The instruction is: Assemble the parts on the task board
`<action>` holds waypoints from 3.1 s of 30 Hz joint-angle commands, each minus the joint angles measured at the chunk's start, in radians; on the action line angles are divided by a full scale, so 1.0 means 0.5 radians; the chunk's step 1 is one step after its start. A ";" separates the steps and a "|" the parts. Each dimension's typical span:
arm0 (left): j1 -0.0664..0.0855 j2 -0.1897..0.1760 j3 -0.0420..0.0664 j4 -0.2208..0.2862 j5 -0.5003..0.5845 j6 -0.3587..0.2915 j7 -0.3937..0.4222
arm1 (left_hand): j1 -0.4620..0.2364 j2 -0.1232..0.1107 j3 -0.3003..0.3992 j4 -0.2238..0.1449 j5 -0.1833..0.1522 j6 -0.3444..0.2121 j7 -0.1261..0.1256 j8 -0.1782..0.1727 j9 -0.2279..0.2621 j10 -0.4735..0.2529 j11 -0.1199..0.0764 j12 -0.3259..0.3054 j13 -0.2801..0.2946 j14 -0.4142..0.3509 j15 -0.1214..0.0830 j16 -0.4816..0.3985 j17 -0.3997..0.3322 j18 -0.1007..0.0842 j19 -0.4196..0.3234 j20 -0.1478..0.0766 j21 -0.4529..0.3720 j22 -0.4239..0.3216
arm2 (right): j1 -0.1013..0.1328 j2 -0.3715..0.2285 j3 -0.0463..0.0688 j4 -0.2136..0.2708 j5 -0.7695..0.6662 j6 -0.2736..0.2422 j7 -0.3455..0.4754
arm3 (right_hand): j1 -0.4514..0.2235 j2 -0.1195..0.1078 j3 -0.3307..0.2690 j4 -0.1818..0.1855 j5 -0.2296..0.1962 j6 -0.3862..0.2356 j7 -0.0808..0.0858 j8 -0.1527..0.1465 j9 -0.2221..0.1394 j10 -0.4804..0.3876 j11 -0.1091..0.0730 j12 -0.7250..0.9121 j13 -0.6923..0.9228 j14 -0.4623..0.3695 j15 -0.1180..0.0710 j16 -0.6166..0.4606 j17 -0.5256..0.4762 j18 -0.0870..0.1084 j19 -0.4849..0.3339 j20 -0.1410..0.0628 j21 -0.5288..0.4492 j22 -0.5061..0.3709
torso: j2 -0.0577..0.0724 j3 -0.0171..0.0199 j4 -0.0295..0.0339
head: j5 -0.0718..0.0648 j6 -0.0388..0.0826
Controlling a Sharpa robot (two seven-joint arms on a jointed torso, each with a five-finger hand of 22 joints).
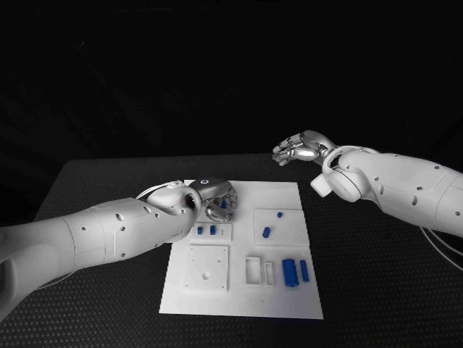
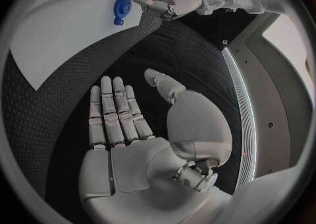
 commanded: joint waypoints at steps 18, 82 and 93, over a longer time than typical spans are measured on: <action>-0.046 0.051 0.002 -0.100 -0.056 0.085 0.010 | 0.065 0.200 0.030 -0.015 0.007 0.087 0.015 -0.003 -0.019 0.084 -0.012 -0.054 0.009 0.006 -0.009 0.106 0.007 0.082 0.017 -0.028 0.016 0.042 | -0.001 0.004 0.001 0.007 -0.006 0.026 0.016 | -0.018 0.002 -0.015 0.001 0.012 -0.007 0.036 0.009 -0.003 -0.004 0.006 -0.007 -0.003 -0.013 0.000 -0.013 -0.003 0.037 -0.009 0.000 -0.014 0.004 | -0.001 0.0004 0.000 | -0.011 -0.007; -0.074 0.039 0.012 -0.080 0.099 -0.098 0.036 | 0.188 0.254 0.300 -0.168 0.007 0.311 -0.011 0.033 -0.041 0.414 -0.113 -0.099 0.062 0.325 -0.113 0.221 -0.090 0.055 0.193 -0.118 0.008 0.056 | 0.000 0.001 0.001 0.016 -0.006 0.022 0.016 | -0.020 0.001 -0.016 0.003 0.014 -0.007 0.036 0.011 -0.005 -0.005 0.006 -0.007 -0.003 -0.014 0.000 -0.012 -0.004 0.038 -0.007 0.001 -0.021 0.011 | -0.002 0.0016 0.003 | -0.019 0.010; -0.072 -0.008 0.086 -0.033 0.191 -0.075 0.042 | 0.168 0.251 0.293 -0.160 0.007 0.312 -0.010 0.032 -0.040 0.419 -0.116 -0.106 0.063 0.325 -0.115 0.221 -0.093 0.053 0.194 -0.121 0.005 0.058 | 0.000 -0.005 0.001 0.015 -0.006 0.022 0.016 | -0.020 0.001 -0.016 0.003 0.014 -0.007 0.036 0.011 -0.006 -0.005 0.006 -0.007 -0.003 -0.014 0.000 -0.012 -0.004 0.038 -0.007 0.001 -0.022 0.012 | -0.004 0.0002 0.005 | -0.013 0.014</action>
